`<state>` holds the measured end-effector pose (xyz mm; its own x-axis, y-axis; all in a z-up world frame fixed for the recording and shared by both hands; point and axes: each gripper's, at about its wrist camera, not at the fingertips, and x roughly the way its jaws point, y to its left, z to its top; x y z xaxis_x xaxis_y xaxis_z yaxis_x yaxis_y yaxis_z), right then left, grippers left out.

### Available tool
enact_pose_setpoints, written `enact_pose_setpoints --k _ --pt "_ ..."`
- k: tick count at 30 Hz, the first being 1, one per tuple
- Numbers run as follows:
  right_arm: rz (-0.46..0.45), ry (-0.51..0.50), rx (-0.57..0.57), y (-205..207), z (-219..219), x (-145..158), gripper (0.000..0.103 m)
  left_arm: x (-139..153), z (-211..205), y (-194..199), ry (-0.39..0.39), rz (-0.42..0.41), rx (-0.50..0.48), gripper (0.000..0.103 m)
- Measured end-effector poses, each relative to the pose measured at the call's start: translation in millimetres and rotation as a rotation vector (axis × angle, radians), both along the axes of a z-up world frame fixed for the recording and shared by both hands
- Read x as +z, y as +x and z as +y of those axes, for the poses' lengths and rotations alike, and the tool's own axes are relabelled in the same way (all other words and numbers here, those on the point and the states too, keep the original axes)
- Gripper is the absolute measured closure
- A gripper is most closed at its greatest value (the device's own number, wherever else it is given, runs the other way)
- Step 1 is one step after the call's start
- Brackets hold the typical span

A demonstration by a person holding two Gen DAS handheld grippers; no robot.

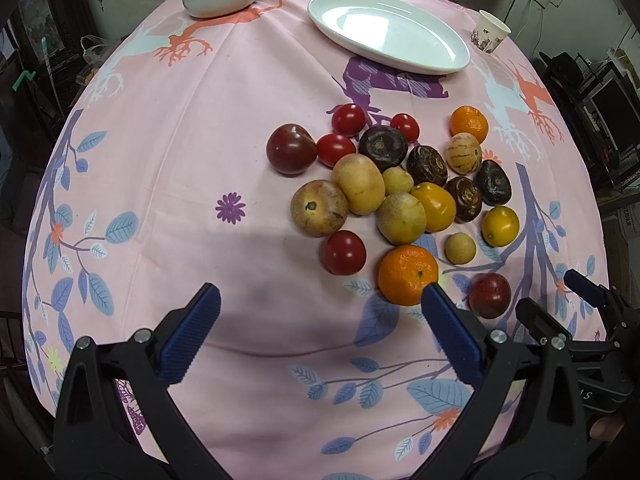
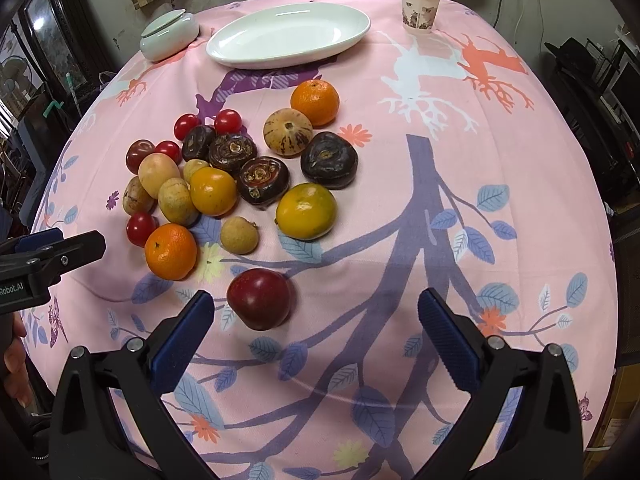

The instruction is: Organize fruits

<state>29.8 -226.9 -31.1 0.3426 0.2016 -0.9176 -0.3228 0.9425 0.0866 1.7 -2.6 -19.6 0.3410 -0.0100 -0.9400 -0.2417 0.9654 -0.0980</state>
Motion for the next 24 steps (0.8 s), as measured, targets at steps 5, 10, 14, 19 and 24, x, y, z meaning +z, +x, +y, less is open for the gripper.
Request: enact_pose_setpoints --k 5,10,14,19,24 --pt "0.003 -0.003 0.004 -1 0 -1 0.001 -2 2 0 -0.008 0.0 0.005 0.002" --pt "-0.011 -0.011 0.075 -6 3 -3 0.001 -9 16 0 0.047 -0.003 0.017 0.002" --pt "0.032 -0.005 0.118 -5 9 -14 0.028 -15 38 -4 0.011 0.002 0.077 0.002" --pt "0.061 -0.033 0.187 -2 26 -26 0.035 -20 43 -2 0.001 0.01 0.077 0.002" --pt "0.046 -0.103 0.286 -3 44 -41 0.064 -23 33 6 0.029 0.004 0.014 0.002"
